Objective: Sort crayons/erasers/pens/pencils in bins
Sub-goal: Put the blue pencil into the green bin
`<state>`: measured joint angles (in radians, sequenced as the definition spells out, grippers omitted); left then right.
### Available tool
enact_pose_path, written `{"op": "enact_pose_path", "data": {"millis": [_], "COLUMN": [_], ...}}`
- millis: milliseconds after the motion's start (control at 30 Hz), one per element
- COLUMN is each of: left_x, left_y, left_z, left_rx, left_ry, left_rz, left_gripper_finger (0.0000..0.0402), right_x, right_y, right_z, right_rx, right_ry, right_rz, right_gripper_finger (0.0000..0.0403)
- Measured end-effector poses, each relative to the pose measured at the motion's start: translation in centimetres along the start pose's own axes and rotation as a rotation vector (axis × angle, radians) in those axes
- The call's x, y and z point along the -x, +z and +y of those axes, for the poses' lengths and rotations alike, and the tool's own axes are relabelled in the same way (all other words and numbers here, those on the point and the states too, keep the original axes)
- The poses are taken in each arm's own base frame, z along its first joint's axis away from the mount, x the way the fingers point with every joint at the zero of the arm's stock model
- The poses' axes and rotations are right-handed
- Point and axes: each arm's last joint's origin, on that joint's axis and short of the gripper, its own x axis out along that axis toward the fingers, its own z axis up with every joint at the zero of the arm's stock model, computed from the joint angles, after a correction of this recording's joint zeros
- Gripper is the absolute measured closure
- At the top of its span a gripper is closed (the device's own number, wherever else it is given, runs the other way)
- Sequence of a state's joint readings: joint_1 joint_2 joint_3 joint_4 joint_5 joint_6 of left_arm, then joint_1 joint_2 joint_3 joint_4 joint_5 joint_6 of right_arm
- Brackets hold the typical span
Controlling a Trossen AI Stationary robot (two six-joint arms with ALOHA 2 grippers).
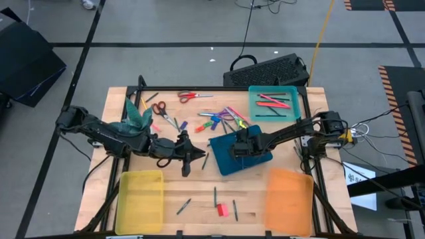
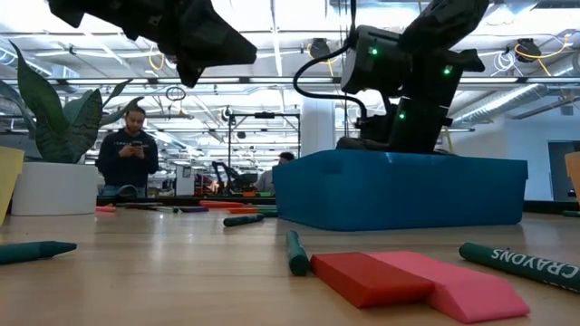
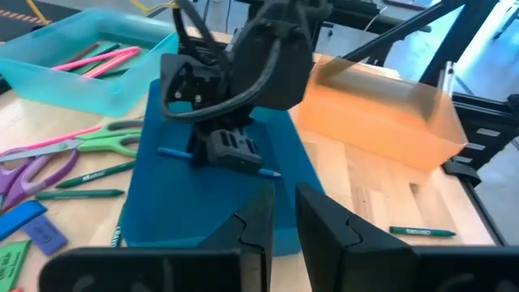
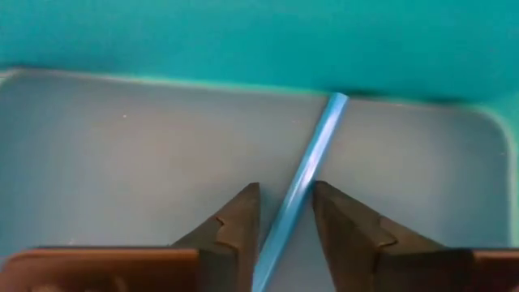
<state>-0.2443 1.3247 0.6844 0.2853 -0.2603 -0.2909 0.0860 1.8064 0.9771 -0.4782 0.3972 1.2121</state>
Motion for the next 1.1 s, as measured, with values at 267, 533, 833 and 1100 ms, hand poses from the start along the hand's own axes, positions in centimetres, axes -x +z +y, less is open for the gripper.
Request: {"op": "enact_pose_path", "data": {"millis": [267, 533, 833, 1100], "left_x": [0.1, 0.1, 0.1, 0.1], "left_y": [0.2, 0.2, 0.2, 0.2], "left_z": [-0.2, -0.2, -0.2, -0.2], "left_rx": [0.005, 0.014, 0.017, 0.012], "left_ry": [-0.014, -0.014, -0.014, -0.013], "left_rz": [-0.023, -0.023, -0.024, -0.022], "left_gripper_finger": [0.0348, 0.0348, 0.0348, 0.0348], "right_x": [-0.1, 0.2, 2.8, 5.6], "right_y": [0.0, 0.2, 1.1, 2.3], "right_z": [-0.4, -0.3, -0.7, -1.1], "right_rx": [-0.032, -0.082, -0.090, -0.076], "right_ry": [-0.041, -0.020, 0.048, 0.137], "right_rz": [-0.022, -0.047, -0.069, -0.138], "right_gripper_finger": [0.0385, 0.0386, 0.0387, 0.0387]}}
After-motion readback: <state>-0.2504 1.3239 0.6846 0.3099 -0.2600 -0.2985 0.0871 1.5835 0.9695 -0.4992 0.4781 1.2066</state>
